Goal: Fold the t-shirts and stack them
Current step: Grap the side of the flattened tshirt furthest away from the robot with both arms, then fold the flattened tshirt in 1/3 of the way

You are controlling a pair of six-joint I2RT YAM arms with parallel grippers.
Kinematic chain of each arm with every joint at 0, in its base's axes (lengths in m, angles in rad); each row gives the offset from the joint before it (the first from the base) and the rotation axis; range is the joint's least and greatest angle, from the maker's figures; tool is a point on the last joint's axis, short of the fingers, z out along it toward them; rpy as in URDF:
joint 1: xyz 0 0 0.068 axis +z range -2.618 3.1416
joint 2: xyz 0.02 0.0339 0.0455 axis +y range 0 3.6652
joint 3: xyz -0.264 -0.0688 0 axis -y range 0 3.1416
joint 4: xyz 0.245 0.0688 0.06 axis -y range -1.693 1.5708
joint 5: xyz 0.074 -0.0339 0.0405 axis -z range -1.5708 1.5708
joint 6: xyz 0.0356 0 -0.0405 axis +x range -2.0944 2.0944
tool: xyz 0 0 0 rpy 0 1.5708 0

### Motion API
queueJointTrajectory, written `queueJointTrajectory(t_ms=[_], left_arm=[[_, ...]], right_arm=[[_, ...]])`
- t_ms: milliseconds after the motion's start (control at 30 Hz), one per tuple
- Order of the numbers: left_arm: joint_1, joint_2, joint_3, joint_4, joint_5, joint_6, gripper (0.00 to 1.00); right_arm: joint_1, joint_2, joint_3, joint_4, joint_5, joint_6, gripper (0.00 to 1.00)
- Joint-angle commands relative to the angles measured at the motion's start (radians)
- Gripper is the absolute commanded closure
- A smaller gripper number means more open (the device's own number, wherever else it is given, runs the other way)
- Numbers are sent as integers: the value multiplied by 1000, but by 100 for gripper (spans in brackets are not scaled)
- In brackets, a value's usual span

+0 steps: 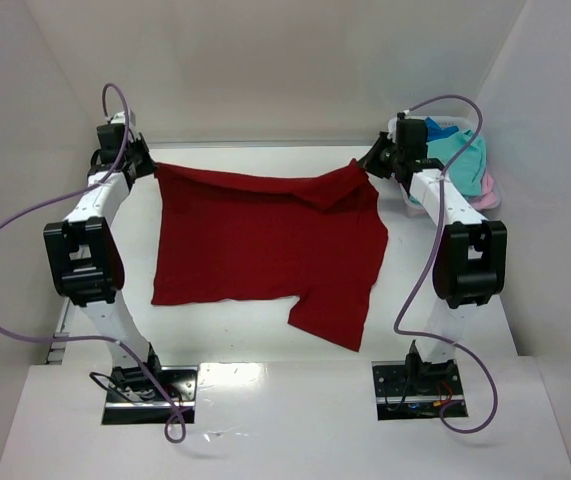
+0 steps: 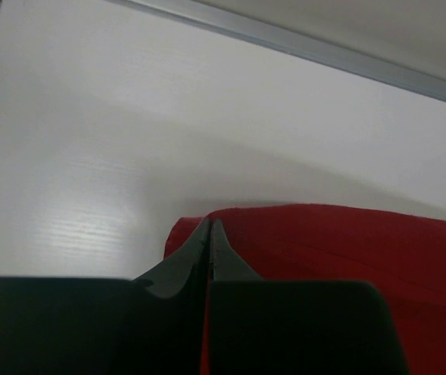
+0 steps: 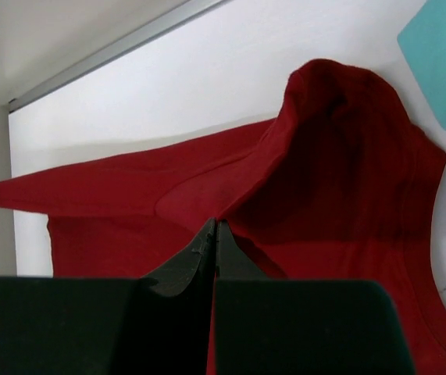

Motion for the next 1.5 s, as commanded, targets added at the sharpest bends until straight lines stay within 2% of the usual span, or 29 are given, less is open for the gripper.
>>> queueJointTrajectory(t_ms=[0,300,633,1200,1467], left_arm=[[7,-88,-68,2,11,-28,100],[7,-169,-168,-18,-9,-47,100],[7,-159,-229,-27,-9,-47,100],[7,-70,-240,0,-9,-37,100],[7,-51,-240,-9,1,-28,100]], right_arm=[[-3,-78,-9,15,-21,7,100],[-3,-161,-143,15,-39,7,100],[-3,-276,-310,15,-39,19,100],[-3,-210,-391,24,-18,39,100],[-3,-166,-420,12,71,20,100]])
